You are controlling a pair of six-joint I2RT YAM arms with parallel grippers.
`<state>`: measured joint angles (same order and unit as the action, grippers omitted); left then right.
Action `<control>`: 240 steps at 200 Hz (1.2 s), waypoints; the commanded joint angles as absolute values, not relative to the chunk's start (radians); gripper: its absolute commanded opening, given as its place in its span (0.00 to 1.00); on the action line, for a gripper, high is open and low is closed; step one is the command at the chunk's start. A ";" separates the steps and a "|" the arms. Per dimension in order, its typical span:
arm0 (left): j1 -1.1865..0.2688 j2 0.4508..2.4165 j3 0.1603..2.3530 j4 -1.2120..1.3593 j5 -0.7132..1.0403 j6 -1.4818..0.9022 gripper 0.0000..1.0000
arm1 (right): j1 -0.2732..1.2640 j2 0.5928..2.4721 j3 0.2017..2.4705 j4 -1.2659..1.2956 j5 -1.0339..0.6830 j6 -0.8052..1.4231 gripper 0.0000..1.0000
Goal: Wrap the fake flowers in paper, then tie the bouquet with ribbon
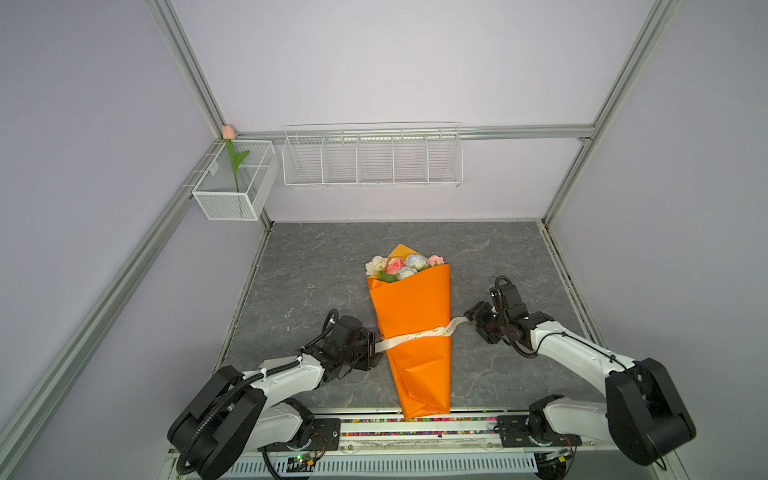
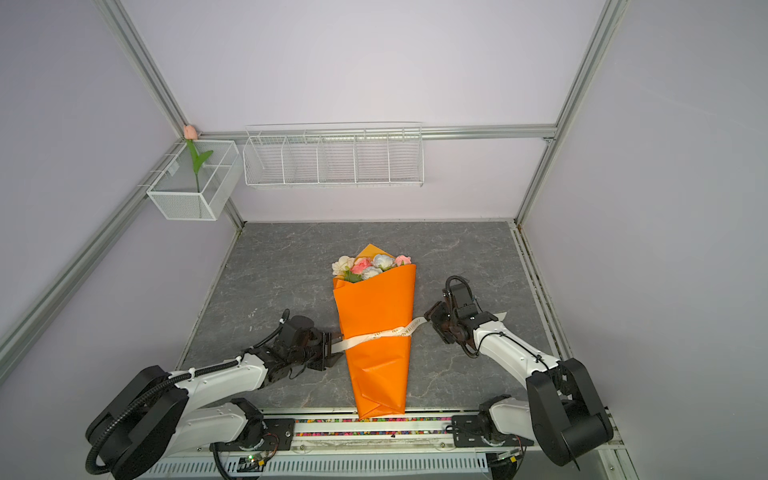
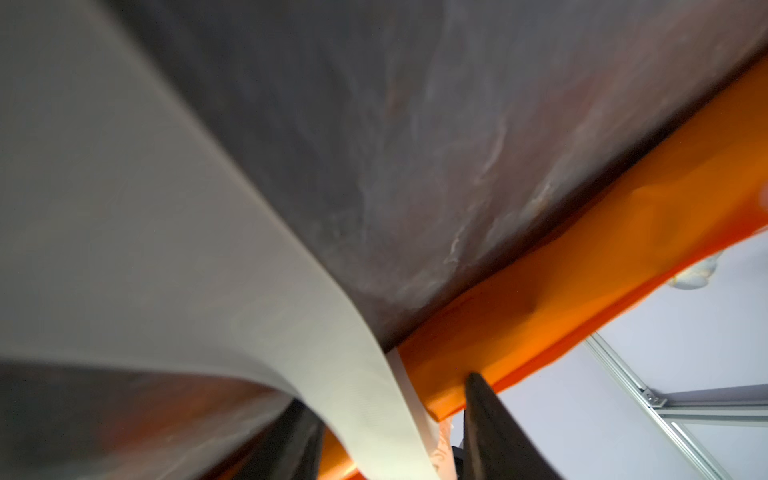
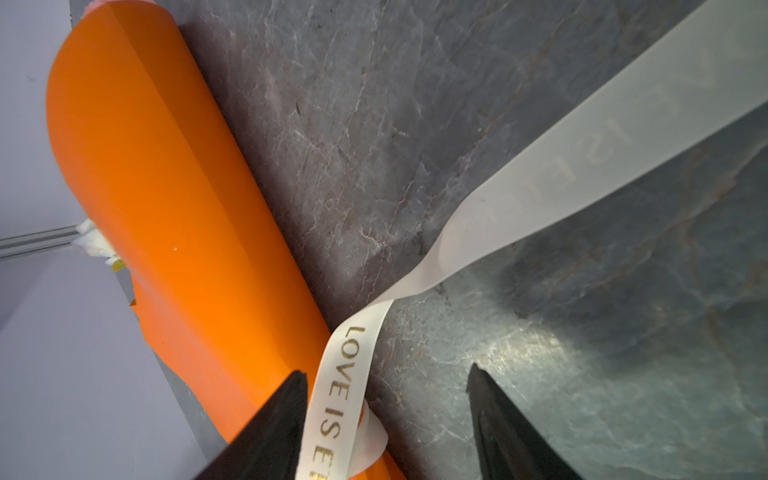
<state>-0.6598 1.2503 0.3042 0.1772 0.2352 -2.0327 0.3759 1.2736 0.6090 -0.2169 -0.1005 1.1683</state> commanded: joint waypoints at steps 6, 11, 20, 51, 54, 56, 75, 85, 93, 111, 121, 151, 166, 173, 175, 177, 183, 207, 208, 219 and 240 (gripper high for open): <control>-0.662 1.297 0.288 0.236 0.235 -2.049 0.35 | 0.382 1.261 0.581 -0.175 -0.110 1.250 0.65; -0.663 1.294 0.292 0.227 0.235 -2.040 0.31 | 0.383 1.264 0.569 -0.154 -0.117 1.274 0.65; -0.662 1.284 0.304 0.191 0.231 -2.022 0.24 | 0.386 1.269 0.546 -0.104 -0.128 1.318 0.66; -0.661 1.215 0.318 0.093 0.191 -1.997 0.14 | 0.418 1.295 0.496 0.001 -0.101 1.467 0.72; -0.661 1.210 0.318 0.087 0.187 -1.999 0.14 | 0.420 1.300 0.496 0.009 -0.101 1.472 0.72; -0.661 1.204 0.318 0.082 0.184 -1.997 0.13 | 0.420 1.306 0.497 0.015 -0.101 1.473 0.72; -0.661 1.172 0.321 0.053 0.159 -1.984 0.10 | 0.425 1.366 0.518 0.059 -0.119 1.477 0.73; -0.661 1.164 0.320 0.051 0.150 -1.983 0.10 | 0.426 1.401 0.528 0.078 -0.127 1.488 0.73; -0.661 1.163 0.323 0.059 0.147 -1.977 0.10 | 0.427 1.429 0.528 0.110 -0.127 1.504 0.73; -0.661 1.172 0.331 0.071 0.149 -1.964 0.06 | 0.428 1.493 0.523 0.213 -0.120 1.555 0.73; -0.661 1.182 0.334 0.090 0.157 -1.962 0.02 | 0.430 1.529 0.529 0.231 -0.136 1.605 0.72; -0.661 1.213 0.334 0.132 0.177 -1.958 0.00 | 0.501 1.574 0.497 0.320 -0.078 1.750 0.72; -0.661 1.218 0.337 0.136 0.180 -1.958 0.00 | 0.546 1.561 0.472 0.338 -0.049 1.837 0.72; -0.661 1.219 0.337 0.138 0.180 -1.958 0.00 | 0.566 1.555 0.459 0.358 -0.028 1.866 0.72; -0.661 1.219 0.337 0.139 0.180 -1.959 0.00 | 0.571 1.554 0.457 0.359 -0.023 1.874 0.71; -0.662 1.218 0.337 0.140 0.180 -1.959 0.00 | 0.574 1.554 0.455 0.357 -0.012 1.882 0.71; -0.662 1.216 0.337 0.140 0.180 -1.957 0.00 | 0.587 1.558 0.453 0.348 0.007 1.896 0.71; -0.660 1.208 0.336 0.133 0.176 -1.961 0.00 | 0.589 1.608 0.414 0.423 0.053 1.969 0.69; -0.661 1.207 0.336 0.133 0.175 -1.961 0.00 | 0.588 1.608 0.412 0.432 0.054 1.973 0.68; -0.661 1.202 0.337 0.126 0.174 -1.961 0.00 | 0.587 1.634 0.376 0.506 0.095 2.010 0.67; -0.660 1.190 0.336 0.115 0.173 -1.959 0.00 | 0.569 1.668 0.350 0.586 0.120 2.018 0.69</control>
